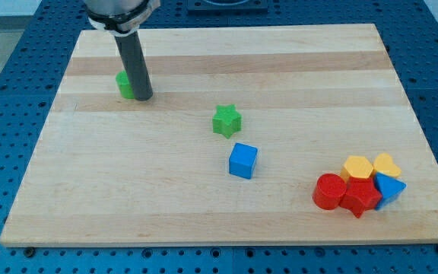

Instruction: Push the green circle towards left

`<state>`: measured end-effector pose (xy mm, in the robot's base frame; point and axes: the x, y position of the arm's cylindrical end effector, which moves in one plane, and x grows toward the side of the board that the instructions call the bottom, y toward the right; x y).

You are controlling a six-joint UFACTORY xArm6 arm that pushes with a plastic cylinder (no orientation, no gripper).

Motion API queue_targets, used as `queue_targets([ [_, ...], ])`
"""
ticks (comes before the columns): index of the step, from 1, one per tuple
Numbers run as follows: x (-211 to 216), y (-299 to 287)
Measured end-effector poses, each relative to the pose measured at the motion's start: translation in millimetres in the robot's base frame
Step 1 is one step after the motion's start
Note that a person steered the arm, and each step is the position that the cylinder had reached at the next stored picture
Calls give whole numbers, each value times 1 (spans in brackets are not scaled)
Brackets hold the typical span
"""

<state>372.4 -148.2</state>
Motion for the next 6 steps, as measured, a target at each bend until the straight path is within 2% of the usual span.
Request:
queue_targets([
  [1, -25, 47],
  [2, -67, 74],
  [3, -63, 42],
  [5, -1, -51],
  [6, -5, -60],
])
